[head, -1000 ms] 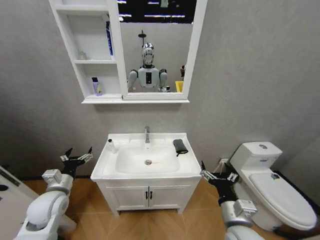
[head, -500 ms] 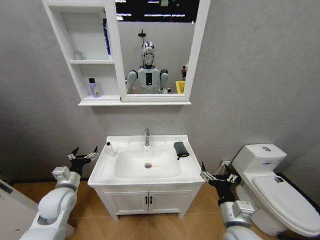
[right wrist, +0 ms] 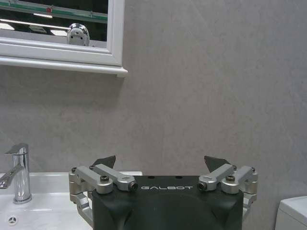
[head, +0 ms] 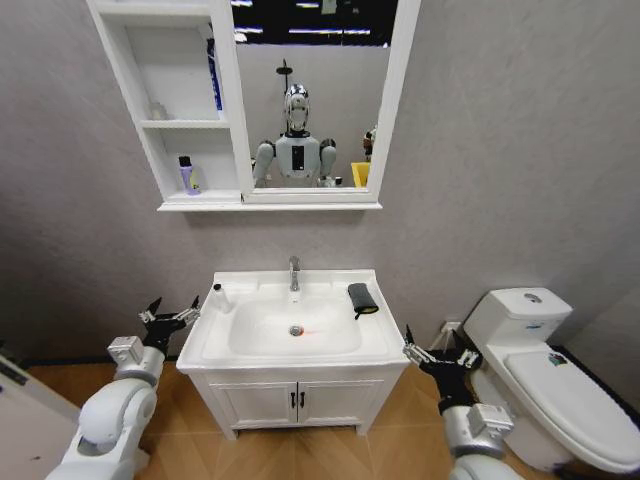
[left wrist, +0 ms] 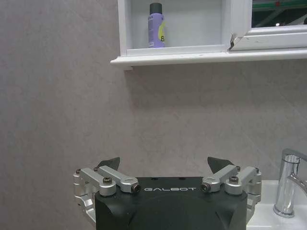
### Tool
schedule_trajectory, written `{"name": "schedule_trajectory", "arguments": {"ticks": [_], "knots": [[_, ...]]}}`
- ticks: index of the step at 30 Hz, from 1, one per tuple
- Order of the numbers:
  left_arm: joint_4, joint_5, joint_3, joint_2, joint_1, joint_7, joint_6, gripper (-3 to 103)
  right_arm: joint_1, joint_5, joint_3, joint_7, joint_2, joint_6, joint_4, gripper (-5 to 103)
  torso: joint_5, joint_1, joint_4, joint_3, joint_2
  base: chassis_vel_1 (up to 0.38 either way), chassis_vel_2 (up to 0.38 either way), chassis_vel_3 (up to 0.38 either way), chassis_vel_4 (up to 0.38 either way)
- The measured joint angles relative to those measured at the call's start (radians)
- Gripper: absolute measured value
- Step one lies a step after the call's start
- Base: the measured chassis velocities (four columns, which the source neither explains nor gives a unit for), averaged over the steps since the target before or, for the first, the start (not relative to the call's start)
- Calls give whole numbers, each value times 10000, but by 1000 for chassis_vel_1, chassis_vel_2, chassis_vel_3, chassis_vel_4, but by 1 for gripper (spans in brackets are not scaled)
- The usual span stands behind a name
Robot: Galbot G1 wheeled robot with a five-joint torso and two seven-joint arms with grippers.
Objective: Move facial cleanser and shampoo from washbasin to cabinet, then wipe washbasin with towel.
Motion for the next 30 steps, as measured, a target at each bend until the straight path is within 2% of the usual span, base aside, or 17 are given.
{"name": "schedule_trajectory", "arguments": {"ticks": [6, 14, 30], "knots": [[-83, -2, 14, -4, 22, -11, -8, 100, -50, 3, 3, 14, 9, 11, 57, 100, 0, 1, 0, 0, 0, 0, 0, 0, 0], [-70, 103, 66, 14, 28, -43, -340, 100, -51, 3, -3, 19, 5, -21, 78, 100, 0, 1, 0, 0, 0, 0, 0, 0, 0], [-119, 249, 165, -21, 64, -12, -343, 100, -161, -33, 36, -131, 8, -161, 101, 100, 0, -3, 0, -1, 2, -10, 8, 7, -5]]}}
